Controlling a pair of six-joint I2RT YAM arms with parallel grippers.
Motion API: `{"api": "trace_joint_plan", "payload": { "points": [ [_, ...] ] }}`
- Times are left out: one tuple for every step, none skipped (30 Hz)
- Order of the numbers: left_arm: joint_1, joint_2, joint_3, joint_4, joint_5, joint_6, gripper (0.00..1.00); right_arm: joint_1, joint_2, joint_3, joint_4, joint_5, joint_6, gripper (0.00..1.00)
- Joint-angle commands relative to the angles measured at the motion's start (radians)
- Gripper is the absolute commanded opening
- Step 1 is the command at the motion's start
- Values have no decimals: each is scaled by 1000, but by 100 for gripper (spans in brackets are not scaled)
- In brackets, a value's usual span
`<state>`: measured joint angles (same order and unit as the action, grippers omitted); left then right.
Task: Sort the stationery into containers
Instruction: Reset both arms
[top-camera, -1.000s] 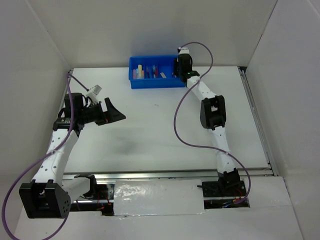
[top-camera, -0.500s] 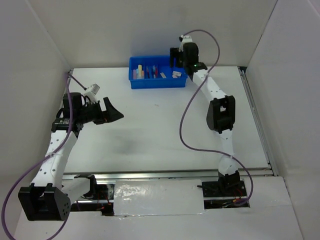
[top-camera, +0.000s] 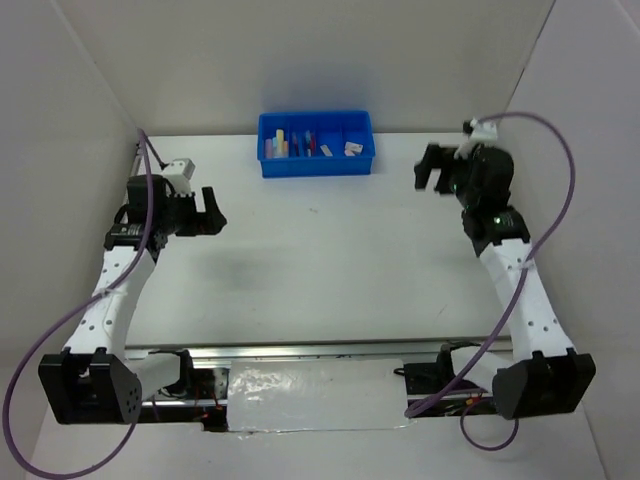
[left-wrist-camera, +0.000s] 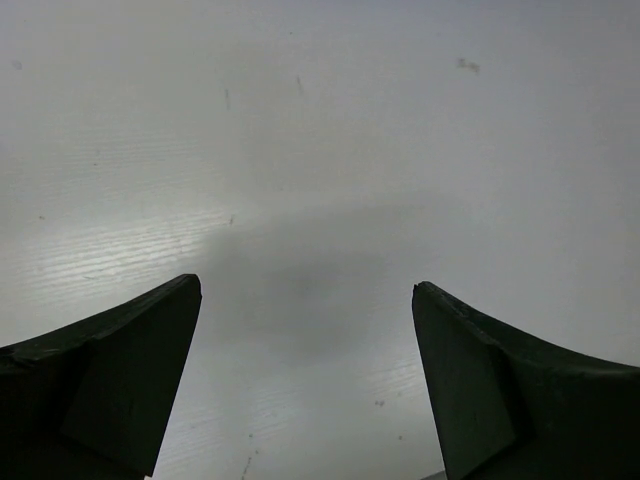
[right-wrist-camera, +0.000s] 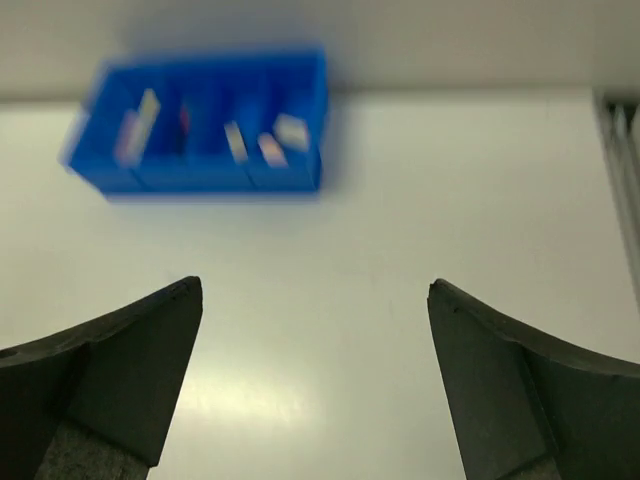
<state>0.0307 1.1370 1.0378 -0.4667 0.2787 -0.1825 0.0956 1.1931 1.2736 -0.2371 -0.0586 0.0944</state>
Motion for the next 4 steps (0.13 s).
{"api": "trace_joint_plan", "payload": {
  "points": [
    [6, -13, -71, 51, -75, 52, 99, -60, -74, -285, -116, -33, -38, 100],
    [5, -16, -84, 62, -75, 54, 99, -69, -151, -378, -117, -37, -48, 100],
    [5, -20, -96, 78, -72, 57, 99, -77, -183, -416, -122, -41, -64, 100],
    [5, -25, -111, 85, -66, 60, 100, -88, -243, -448, -129, -49, -71, 100]
  ]
}}
